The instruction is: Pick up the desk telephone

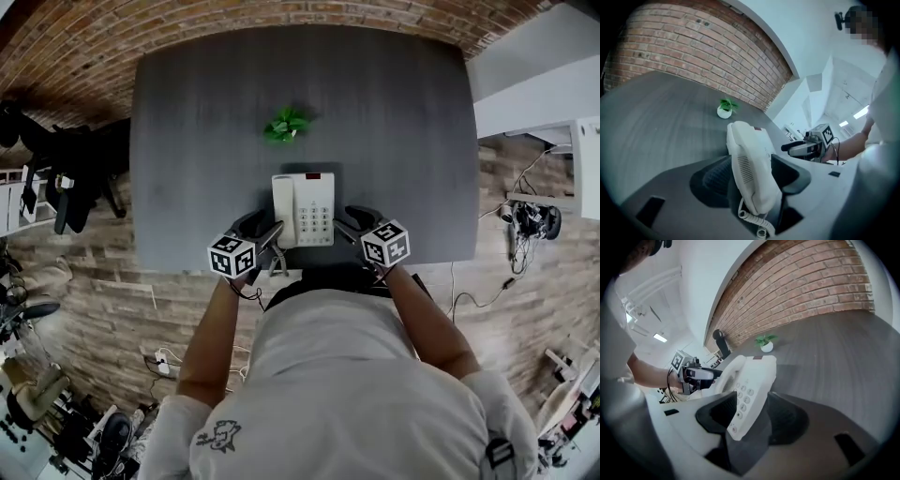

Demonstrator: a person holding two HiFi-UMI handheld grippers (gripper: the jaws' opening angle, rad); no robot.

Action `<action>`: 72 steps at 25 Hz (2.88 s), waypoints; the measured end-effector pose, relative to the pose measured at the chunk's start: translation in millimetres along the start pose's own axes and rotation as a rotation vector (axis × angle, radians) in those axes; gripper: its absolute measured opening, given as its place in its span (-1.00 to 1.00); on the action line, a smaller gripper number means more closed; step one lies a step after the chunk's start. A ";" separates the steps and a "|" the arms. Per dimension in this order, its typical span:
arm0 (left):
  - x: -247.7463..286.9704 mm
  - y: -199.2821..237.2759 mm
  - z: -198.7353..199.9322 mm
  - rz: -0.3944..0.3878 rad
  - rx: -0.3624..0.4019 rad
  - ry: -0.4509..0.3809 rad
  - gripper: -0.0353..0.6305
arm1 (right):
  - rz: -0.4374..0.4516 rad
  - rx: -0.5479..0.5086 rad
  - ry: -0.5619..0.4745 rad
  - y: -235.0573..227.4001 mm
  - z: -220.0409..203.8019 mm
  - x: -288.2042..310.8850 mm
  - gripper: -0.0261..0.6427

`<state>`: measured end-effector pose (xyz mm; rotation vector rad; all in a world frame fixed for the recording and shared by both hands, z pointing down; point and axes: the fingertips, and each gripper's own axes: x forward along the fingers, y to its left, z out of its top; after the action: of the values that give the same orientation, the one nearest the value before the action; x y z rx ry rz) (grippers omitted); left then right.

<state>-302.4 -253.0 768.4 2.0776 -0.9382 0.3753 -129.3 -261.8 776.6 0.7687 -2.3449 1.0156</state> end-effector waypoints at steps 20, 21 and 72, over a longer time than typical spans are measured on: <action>28.0 7.0 -23.6 -0.214 -0.241 0.023 0.16 | 0.136 0.195 0.067 -11.1 -33.8 34.0 -0.57; 28.9 6.6 -24.3 -0.222 -0.247 0.022 0.17 | 0.145 0.197 0.068 -10.6 -34.2 34.4 -0.57; -63.5 -89.8 72.5 -0.231 -0.104 -0.234 0.06 | 0.179 0.012 -0.172 81.4 77.9 -62.5 -0.70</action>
<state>-283.9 -242.3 638.5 2.1355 -0.8200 -0.0379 -151.5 -255.8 649.8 0.6841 -2.5961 1.0763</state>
